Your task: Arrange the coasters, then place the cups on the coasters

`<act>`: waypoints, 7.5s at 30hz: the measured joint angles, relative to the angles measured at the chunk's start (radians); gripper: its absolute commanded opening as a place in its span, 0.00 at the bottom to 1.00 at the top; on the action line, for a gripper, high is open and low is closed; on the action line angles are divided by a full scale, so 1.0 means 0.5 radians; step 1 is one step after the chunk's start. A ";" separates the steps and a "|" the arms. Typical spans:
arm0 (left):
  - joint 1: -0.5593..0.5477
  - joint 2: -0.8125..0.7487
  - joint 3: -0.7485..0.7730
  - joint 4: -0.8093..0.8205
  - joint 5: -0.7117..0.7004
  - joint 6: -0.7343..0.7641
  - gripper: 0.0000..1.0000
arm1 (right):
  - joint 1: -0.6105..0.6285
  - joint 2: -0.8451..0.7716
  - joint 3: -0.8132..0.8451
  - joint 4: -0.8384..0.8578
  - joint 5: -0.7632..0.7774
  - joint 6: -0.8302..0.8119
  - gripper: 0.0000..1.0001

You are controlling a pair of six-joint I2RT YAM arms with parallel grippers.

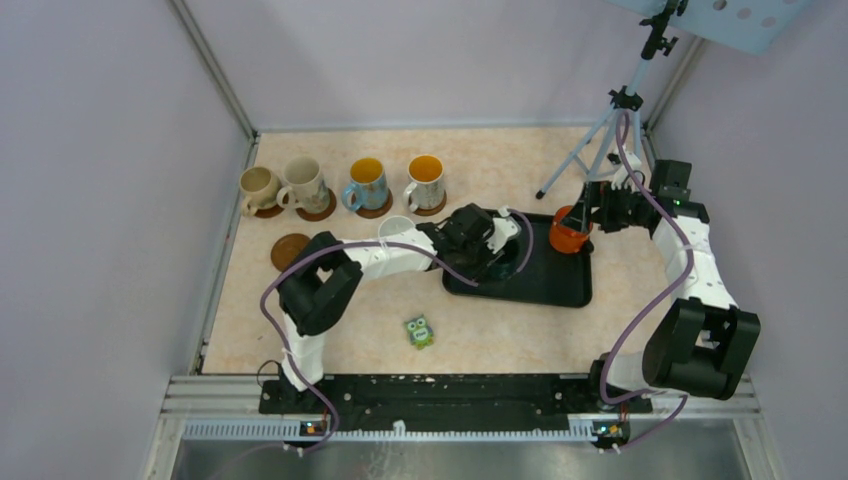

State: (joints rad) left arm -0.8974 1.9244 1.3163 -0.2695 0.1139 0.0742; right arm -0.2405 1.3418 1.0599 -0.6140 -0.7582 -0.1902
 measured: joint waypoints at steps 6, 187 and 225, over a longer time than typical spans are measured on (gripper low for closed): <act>0.032 0.032 0.045 -0.043 0.003 0.011 0.01 | 0.000 0.000 0.000 0.000 -0.008 -0.001 0.98; 2.199 -1.206 -1.085 -0.467 1.025 1.414 0.99 | 0.175 0.080 0.110 -0.040 0.063 -0.066 0.98; 1.460 -1.372 -0.304 -0.477 1.019 0.511 0.99 | 0.327 0.397 -0.027 -0.379 0.384 -0.435 0.98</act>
State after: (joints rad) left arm -0.1677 1.2385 1.1645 -0.5079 0.6231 0.3298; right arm -0.0772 1.5402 1.0466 -0.8036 -0.5663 -0.4076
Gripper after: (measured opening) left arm 0.987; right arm 0.982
